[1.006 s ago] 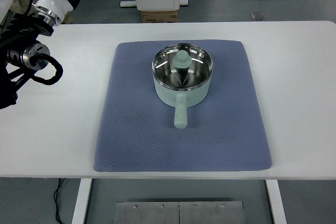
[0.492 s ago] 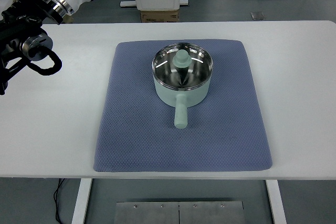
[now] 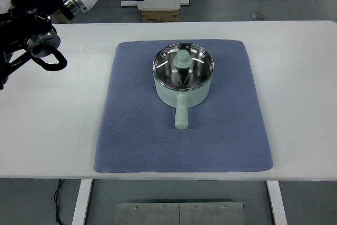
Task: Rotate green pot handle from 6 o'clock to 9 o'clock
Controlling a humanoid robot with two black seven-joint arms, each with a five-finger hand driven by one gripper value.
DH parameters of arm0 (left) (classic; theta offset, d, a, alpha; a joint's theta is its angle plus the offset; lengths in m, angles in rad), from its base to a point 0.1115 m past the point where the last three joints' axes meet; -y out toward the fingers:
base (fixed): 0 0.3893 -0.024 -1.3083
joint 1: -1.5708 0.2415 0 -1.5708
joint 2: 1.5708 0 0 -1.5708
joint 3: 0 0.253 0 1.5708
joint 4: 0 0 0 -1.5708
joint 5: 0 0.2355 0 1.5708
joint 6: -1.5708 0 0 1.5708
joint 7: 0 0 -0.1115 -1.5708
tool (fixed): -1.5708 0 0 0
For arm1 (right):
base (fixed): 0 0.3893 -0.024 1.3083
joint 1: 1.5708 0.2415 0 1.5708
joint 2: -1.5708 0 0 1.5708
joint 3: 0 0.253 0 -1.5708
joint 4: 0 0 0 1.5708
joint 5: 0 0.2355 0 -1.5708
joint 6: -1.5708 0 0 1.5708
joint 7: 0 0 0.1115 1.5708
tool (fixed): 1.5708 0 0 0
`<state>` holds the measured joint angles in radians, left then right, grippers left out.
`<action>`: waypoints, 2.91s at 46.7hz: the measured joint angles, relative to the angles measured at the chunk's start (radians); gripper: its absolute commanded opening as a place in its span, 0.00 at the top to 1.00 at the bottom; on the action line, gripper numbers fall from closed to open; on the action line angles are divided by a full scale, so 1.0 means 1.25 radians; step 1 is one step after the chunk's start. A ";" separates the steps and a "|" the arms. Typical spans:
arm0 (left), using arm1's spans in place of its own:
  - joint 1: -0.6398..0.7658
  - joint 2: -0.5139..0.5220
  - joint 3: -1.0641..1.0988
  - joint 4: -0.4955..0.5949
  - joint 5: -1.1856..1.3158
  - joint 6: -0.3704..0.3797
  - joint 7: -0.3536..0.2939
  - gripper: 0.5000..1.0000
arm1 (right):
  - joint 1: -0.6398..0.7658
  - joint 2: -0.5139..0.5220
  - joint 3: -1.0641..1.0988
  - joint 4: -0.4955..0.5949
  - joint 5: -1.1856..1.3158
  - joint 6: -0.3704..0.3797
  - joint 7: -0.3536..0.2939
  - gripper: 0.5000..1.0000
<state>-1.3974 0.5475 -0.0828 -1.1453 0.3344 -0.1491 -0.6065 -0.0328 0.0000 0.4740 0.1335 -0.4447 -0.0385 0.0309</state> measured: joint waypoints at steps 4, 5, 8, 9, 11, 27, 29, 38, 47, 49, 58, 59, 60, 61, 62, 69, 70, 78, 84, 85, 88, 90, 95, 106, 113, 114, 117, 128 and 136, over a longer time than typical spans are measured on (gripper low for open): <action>-0.036 0.011 0.022 -0.030 0.000 -0.005 0.000 0.00 | 0.000 0.000 0.000 0.000 0.000 0.000 0.000 0.00; -0.042 0.013 0.027 -0.034 0.000 -0.006 0.000 0.00 | 0.000 0.000 0.000 0.000 0.000 0.000 0.000 0.00; -0.064 0.020 0.043 -0.049 0.000 -0.025 -0.001 0.00 | 0.000 0.000 0.000 0.000 0.000 0.000 0.000 0.00; -0.069 0.022 0.047 -0.052 0.000 -0.037 -0.001 0.00 | 0.000 0.000 0.000 0.000 0.000 0.000 0.000 0.00; -0.080 0.026 0.053 -0.054 -0.006 -0.067 -0.002 0.00 | 0.000 0.000 0.000 0.000 0.000 0.000 0.000 0.00; -0.162 0.062 0.059 -0.050 -0.011 -0.336 0.003 0.00 | -0.001 0.000 0.000 0.000 0.000 0.000 0.000 0.00; -0.170 0.063 0.070 -0.052 -0.006 -0.347 0.003 0.00 | 0.000 0.000 0.000 0.000 0.000 0.000 0.000 0.00; -0.217 0.058 0.155 -0.059 0.021 -0.368 0.000 0.00 | -0.001 0.000 0.000 0.000 0.000 0.000 0.000 0.00; -0.224 0.049 0.170 -0.080 0.073 -0.369 0.007 0.00 | 0.000 0.000 0.000 0.000 0.000 0.000 0.000 0.00; -0.224 0.048 0.170 -0.084 0.076 -0.369 0.008 0.00 | 0.000 0.000 0.000 0.000 0.000 0.000 0.000 0.00; -0.247 0.046 0.171 -0.097 0.108 -0.369 0.008 0.00 | 0.000 0.000 0.000 0.000 0.000 0.000 0.000 0.00; -0.250 0.046 0.171 -0.102 0.115 -0.369 0.008 0.00 | 0.000 0.000 0.000 0.000 0.000 0.000 0.000 0.00; -0.253 0.044 0.171 -0.107 0.126 -0.370 0.008 0.00 | 0.000 0.000 0.000 0.000 0.000 0.000 0.000 0.00; -0.254 0.042 0.171 -0.110 0.137 -0.369 0.008 0.00 | 0.000 0.000 0.000 0.000 0.000 0.000 0.000 0.00; -0.255 0.038 0.171 -0.113 0.149 -0.370 0.008 0.00 | 0.000 0.000 0.000 0.000 0.000 0.000 0.000 0.00; -0.269 0.009 0.171 -0.121 0.217 -0.370 0.009 0.00 | 0.000 0.000 0.000 0.000 0.000 0.000 0.000 0.00; -0.269 0.008 0.171 -0.121 0.222 -0.370 0.009 0.00 | 0.000 0.000 0.000 0.000 0.000 0.000 0.000 0.00; -0.276 -0.007 0.171 -0.122 0.282 -0.370 0.008 0.00 | 0.000 0.000 0.000 0.000 0.000 0.000 0.000 0.00; -0.280 -0.033 0.171 -0.122 0.352 -0.369 0.008 0.00 | 0.000 0.000 0.000 0.000 0.000 0.000 0.000 0.00; -0.282 -0.035 0.171 -0.122 0.358 -0.370 0.009 0.00 | 0.000 0.000 0.000 0.000 0.000 0.000 0.000 0.00; -0.291 -0.045 0.172 -0.121 0.370 -0.369 0.012 0.00 | 0.000 0.000 0.000 0.000 0.000 0.000 0.000 0.00; -0.293 -0.054 0.172 -0.121 0.376 -0.369 0.012 0.00 | 0.000 0.000 0.000 0.000 0.000 0.000 0.000 0.00; -0.295 -0.067 0.176 -0.121 0.394 -0.369 0.013 0.00 | 0.000 0.000 0.000 0.000 0.000 0.000 0.000 0.00; -0.308 -0.120 0.209 -0.122 0.481 -0.369 0.013 0.00 | 0.000 0.000 0.000 0.000 0.000 0.000 0.000 0.00; -0.323 -0.164 0.257 -0.121 0.532 -0.369 0.013 0.00 | 0.000 0.000 0.000 0.000 0.000 0.000 0.000 0.00; -0.324 -0.168 0.263 -0.121 0.538 -0.369 0.013 0.00 | 0.000 0.000 0.000 0.000 0.000 0.000 0.000 0.00; -0.325 -0.183 0.279 -0.121 0.556 -0.369 0.013 0.00 | 0.000 0.000 0.000 0.000 0.000 0.000 0.000 0.00; -0.326 -0.201 0.304 -0.117 0.625 -0.369 0.013 0.00 | 0.000 0.000 0.000 0.000 0.000 0.000 0.000 0.00; -0.327 -0.206 0.322 -0.111 0.692 -0.369 0.013 0.00 | 0.000 0.000 0.000 0.000 0.000 0.000 0.000 0.00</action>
<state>-1.8055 0.2894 0.3201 -1.2839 1.1990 -0.6108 -0.5905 -0.0324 0.0000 0.4740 0.1334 -0.4448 -0.0386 0.0308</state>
